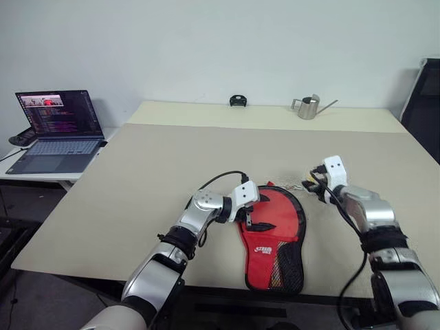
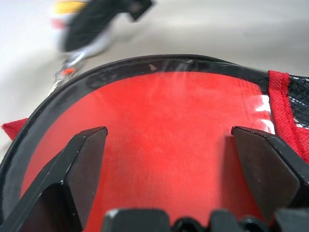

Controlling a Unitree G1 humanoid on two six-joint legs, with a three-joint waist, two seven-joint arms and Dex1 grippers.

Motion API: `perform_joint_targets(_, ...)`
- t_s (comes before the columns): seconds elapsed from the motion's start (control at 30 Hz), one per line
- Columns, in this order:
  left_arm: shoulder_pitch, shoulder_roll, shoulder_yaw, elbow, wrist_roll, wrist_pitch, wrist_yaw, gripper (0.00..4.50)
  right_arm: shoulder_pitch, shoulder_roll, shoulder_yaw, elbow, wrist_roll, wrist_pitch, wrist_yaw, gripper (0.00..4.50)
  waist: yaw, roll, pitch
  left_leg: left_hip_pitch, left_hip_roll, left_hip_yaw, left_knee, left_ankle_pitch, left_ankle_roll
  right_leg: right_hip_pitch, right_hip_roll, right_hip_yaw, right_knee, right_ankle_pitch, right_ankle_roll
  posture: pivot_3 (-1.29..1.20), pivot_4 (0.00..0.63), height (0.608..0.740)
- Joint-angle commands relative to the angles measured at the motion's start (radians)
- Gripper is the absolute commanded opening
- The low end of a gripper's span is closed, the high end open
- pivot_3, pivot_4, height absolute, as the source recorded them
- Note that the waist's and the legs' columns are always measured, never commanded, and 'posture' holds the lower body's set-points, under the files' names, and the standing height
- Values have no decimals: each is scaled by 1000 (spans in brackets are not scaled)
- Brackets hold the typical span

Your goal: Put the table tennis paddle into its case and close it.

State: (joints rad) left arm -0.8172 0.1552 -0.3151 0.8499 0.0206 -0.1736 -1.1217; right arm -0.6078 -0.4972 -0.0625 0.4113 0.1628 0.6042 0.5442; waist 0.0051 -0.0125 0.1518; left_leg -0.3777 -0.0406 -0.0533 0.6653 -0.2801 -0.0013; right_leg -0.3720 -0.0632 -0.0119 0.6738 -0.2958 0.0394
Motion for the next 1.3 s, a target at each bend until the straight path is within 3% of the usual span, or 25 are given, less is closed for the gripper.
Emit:
perform_joint_targets(0.03,60,-4,-97,99,103,32,-27,4500,101,-46,-49,-273,64,170,9,644,3,1,-1,0,0,0,0,0,0,0,0,0,0,0,0,0,150,740)
perform_joint_targets(0.4,24,-46,-97,140,121,27,-13,4500,481,-141,-154,-959,320,630,52,643,25,0,-5,-2,0,-4,-1,-1,1,2,4,-4,-6,-1,1,0,150,740)
perform_joint_targets(0.53,18,-58,-95,151,127,21,-10,4500,616,-220,-218,-1075,413,687,115,640,23,-3,-11,-3,-1,-6,-1,-3,4,5,4,-6,-13,-1,2,0,150,740)
perform_joint_targets(0.77,10,-76,-95,166,140,12,-8,4500,863,-356,-288,-1185,493,618,251,640,26,-5,-12,2,-1,-8,-1,-5,7,14,3,-9,-17,-2,4,0,150,740)
perform_joint_targets(1.07,0,-89,-91,178,151,7,-15,4500,1158,-467,-249,-1332,507,428,400,617,31,-5,-17,3,-2,-13,-2,-8,9,23,2,-15,-29,-3,9,0,150,740)
perform_joint_targets(1.3,2,-91,-89,179,154,5,-11,4500,1226,-466,-182,-1386,539,345,414,564,33,-6,-18,3,-3,-17,-2,-8,9,25,-1,-20,-30,-5,12,0,150,740)
